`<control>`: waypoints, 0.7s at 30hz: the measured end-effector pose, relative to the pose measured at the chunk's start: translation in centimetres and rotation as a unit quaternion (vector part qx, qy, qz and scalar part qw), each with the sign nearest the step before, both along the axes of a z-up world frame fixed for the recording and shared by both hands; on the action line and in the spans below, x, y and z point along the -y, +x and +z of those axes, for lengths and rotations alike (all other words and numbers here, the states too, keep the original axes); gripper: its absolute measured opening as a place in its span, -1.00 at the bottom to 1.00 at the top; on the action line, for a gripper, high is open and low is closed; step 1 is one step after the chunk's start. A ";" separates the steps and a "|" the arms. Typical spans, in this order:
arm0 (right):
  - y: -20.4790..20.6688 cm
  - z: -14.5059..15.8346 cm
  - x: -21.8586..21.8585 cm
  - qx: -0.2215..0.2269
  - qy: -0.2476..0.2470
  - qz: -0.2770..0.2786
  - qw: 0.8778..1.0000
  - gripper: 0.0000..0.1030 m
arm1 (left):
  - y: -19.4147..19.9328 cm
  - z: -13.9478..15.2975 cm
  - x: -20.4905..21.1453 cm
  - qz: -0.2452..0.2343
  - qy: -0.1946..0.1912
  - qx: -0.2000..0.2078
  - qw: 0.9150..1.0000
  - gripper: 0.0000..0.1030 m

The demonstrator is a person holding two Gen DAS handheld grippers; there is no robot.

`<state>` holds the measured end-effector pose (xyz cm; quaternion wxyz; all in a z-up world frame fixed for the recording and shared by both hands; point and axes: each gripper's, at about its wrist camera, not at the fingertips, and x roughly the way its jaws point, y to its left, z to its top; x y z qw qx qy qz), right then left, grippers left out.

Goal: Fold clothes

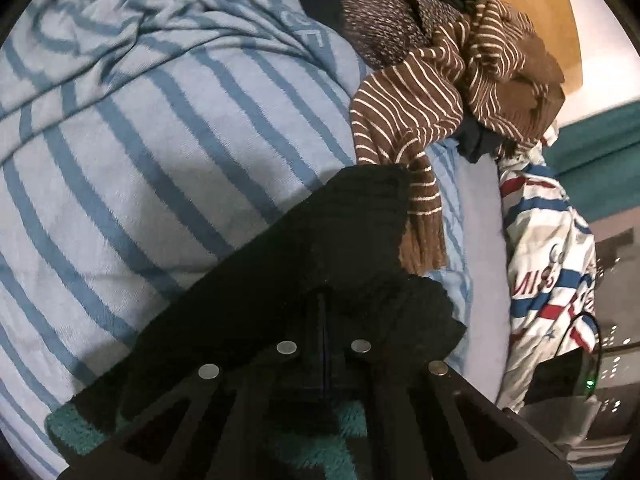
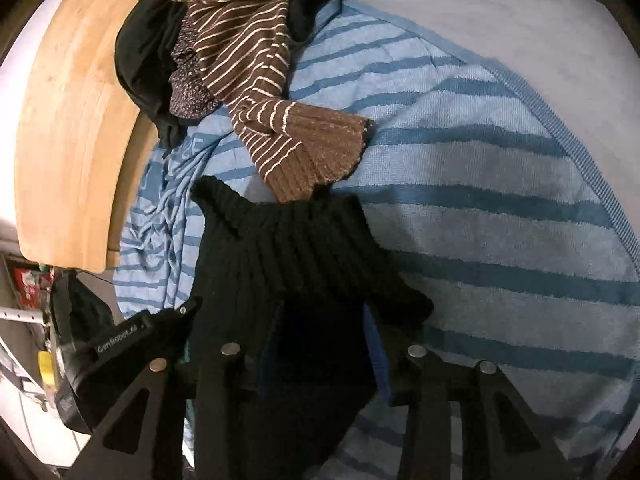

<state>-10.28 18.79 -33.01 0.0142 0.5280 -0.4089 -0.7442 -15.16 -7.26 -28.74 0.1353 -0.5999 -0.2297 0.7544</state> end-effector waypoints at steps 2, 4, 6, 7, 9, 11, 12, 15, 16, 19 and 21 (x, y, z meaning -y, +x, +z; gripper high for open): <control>0.1 -0.1 -0.5 -0.001 -0.022 -0.011 1.000 0.00 | -0.1 0.3 -0.1 -0.008 0.005 0.003 1.000 -0.94; 0.9 0.3 -1.3 0.000 -0.064 -0.033 0.997 0.28 | 0.1 1.0 0.9 -0.021 0.052 0.023 0.998 -0.92; 2.2 1.1 -2.1 0.002 -0.103 -0.061 0.993 0.55 | 0.6 2.0 1.9 -0.024 0.074 0.040 0.996 -0.79; 3.5 1.9 -2.5 0.001 -0.112 -0.084 0.990 0.69 | 1.0 3.1 2.6 -0.024 0.068 0.033 0.997 -0.35; 6.2 3.1 -2.7 0.002 -0.134 -0.126 0.983 0.81 | 1.9 5.1 3.7 -0.025 0.046 0.012 0.999 0.55; 7.8 3.2 -1.7 0.006 -0.149 -0.132 0.980 0.89 | 2.8 7.0 4.1 -0.040 0.006 -0.028 0.999 0.62; 8.3 3.0 -1.0 0.008 -0.156 -0.127 0.980 0.89 | 3.0 7.6 4.1 -0.052 -0.010 -0.039 0.998 0.62; 8.6 2.1 1.4 0.025 -0.156 -0.097 0.983 0.89 | 3.3 6.9 3.4 -0.085 -0.036 -0.024 0.995 0.62; 8.0 1.6 2.1 0.035 -0.152 -0.083 0.984 0.89 | 3.4 6.5 3.2 -0.093 -0.043 -0.020 0.995 0.62; 6.3 -0.3 3.9 0.057 -0.151 -0.052 0.985 0.87 | 3.7 4.8 2.8 -0.104 -0.063 -0.013 0.992 0.62; 5.4 -1.5 4.3 0.071 -0.135 -0.041 0.987 0.89 | 3.5 3.3 2.9 -0.102 -0.067 -0.002 0.993 0.62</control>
